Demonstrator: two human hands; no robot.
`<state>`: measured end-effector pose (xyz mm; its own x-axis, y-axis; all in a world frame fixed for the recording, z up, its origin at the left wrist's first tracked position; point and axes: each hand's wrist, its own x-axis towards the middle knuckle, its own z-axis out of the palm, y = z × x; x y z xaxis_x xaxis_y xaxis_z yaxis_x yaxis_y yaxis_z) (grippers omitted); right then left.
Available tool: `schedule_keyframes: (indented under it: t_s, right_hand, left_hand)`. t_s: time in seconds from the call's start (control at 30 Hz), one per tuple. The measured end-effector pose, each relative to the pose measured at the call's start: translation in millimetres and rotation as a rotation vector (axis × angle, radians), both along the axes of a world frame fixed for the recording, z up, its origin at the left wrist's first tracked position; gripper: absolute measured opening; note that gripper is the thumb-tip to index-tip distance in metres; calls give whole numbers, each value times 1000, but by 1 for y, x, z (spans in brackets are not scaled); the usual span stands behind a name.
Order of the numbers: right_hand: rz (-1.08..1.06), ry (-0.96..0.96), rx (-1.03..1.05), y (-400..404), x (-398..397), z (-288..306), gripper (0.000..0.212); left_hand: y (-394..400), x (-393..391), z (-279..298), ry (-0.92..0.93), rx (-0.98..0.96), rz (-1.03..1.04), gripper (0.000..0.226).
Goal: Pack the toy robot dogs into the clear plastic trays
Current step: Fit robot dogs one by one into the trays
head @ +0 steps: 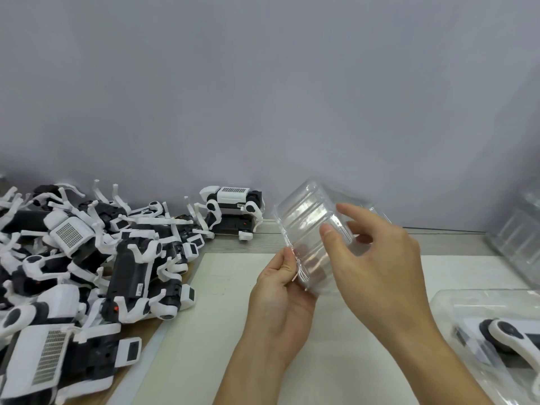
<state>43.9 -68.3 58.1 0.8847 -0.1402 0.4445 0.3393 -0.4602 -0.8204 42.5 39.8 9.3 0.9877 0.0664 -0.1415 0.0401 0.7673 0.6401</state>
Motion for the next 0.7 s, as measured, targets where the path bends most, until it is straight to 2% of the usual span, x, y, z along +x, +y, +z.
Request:
schedule_keyframes:
  t_s: [0.1,0.3,0.5,0.7]
  right_hand:
    - [16,-12,32,-1,2,-3,36]
    - [57,13,-17,-3,5,-6,39]
    - [49,-14,-134,-2,3,-8,40]
    - [26,-35,-158,5,-3,-9,36]
  left_hand:
    - [1,0,0,-15,32,3,35]
    - [3,5,-4,17,226,110,30]
    - [7,4,-6,28,509,181,31]
    - [8,4,-6,124,588,219,29]
